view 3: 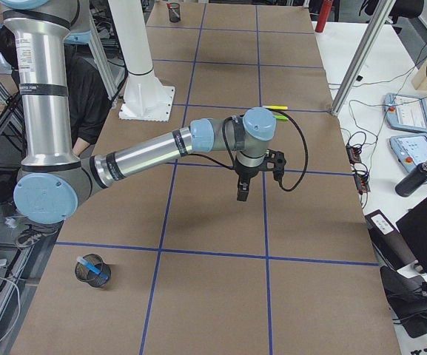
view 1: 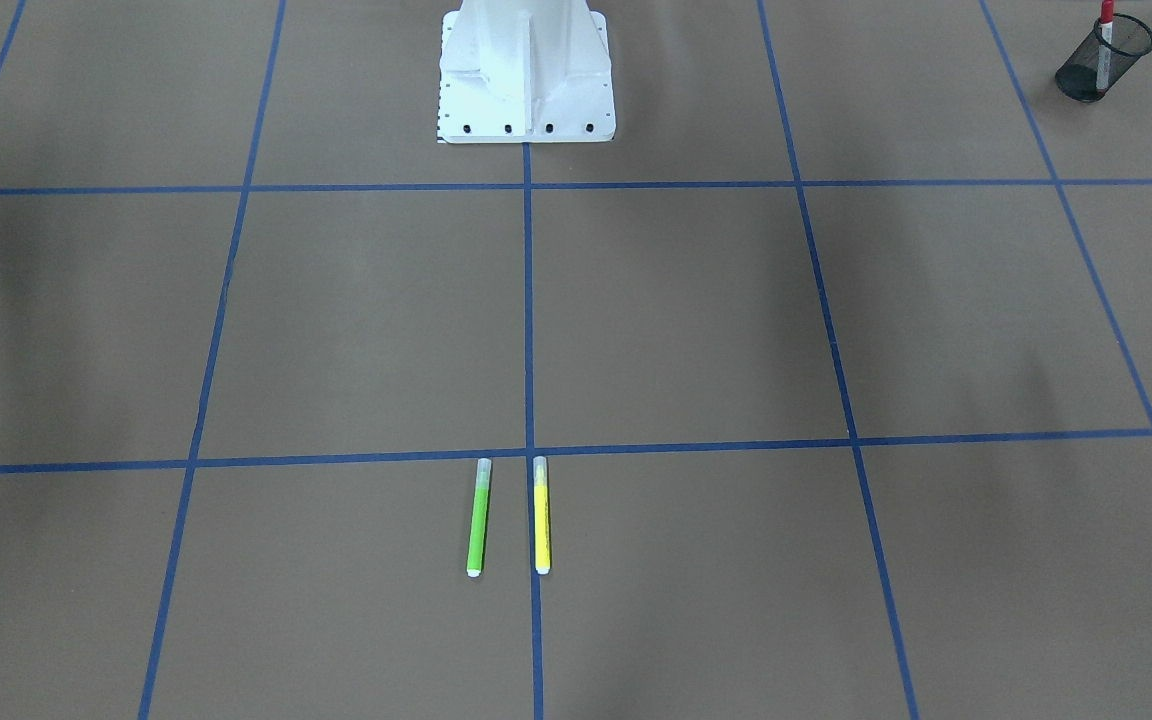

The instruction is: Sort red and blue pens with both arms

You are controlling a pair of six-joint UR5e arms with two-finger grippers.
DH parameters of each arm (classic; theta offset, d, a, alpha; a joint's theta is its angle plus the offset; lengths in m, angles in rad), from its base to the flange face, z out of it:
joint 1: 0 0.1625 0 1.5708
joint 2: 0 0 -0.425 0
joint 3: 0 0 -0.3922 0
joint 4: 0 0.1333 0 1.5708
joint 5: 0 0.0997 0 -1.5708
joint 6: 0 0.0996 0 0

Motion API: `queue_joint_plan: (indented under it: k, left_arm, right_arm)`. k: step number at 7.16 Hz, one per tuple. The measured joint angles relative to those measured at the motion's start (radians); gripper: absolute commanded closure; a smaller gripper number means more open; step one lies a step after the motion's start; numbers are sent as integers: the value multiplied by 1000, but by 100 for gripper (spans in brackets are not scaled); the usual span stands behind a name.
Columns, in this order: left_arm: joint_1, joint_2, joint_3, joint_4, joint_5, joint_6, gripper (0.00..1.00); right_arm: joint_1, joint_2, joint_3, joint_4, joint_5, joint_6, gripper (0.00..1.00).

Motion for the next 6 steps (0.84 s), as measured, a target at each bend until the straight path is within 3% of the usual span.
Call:
queue_joint_plan:
  k: [3, 6]
  left_arm:
    - [1, -16, -4, -309, 1, -81, 0]
    - [2, -11, 101, -595, 1, -84, 0]
  right_arm:
    - [0, 9, -38, 2, -6, 7, 1]
    - [59, -41, -69, 16, -15, -23, 1]
